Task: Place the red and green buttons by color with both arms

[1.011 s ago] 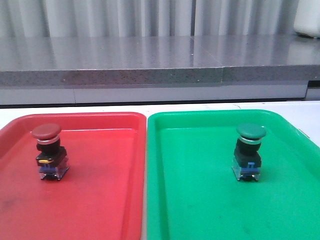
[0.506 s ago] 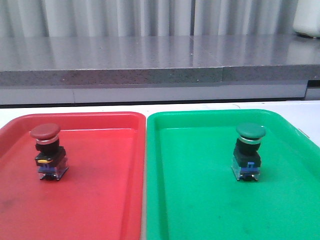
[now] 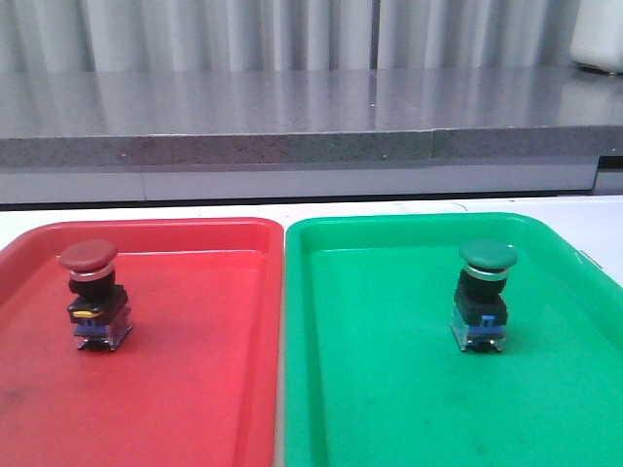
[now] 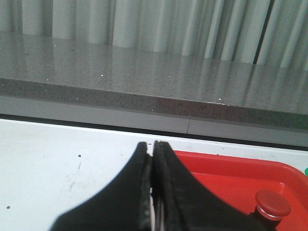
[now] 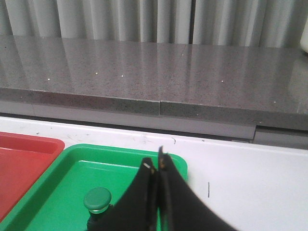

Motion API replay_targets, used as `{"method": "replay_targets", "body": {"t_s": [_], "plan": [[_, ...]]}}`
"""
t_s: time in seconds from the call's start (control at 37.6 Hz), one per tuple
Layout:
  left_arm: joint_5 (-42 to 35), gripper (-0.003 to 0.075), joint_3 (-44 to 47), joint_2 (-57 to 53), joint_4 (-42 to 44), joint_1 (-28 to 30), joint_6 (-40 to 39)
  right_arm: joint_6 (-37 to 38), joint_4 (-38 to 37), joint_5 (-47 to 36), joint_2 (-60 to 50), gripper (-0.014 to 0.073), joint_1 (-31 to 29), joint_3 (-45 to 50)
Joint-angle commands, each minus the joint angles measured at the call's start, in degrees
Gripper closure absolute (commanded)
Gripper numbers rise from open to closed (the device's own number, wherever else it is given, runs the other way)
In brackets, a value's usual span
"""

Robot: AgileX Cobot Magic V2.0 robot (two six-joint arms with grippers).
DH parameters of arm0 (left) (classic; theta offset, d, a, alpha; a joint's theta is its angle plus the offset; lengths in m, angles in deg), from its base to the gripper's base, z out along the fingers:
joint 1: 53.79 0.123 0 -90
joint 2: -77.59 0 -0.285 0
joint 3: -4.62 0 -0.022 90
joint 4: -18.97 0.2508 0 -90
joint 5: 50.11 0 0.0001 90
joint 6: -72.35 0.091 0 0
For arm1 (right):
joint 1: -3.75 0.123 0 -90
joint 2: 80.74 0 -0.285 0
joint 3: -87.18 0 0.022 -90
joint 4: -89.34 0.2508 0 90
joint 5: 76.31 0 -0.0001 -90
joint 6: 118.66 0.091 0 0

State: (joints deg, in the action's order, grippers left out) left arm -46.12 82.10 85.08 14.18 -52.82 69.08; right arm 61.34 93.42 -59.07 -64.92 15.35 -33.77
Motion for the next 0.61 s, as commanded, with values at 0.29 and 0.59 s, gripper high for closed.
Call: {"method": "replay_targets", "body": {"t_s": [0.29,0.59], "plan": [[-4.98,0.0740,1.42,-1.00,-0.36,0.10,-0.69,-0.79,-0.56,-5.60,0.55,0.0662,-0.54,-0.70],[-4.98,0.0740,1.42,-1.00,-0.36,0.10,-0.69,-0.79,-1.93,-13.14,-4.11,0.0662,-7.88,7.48]]}}
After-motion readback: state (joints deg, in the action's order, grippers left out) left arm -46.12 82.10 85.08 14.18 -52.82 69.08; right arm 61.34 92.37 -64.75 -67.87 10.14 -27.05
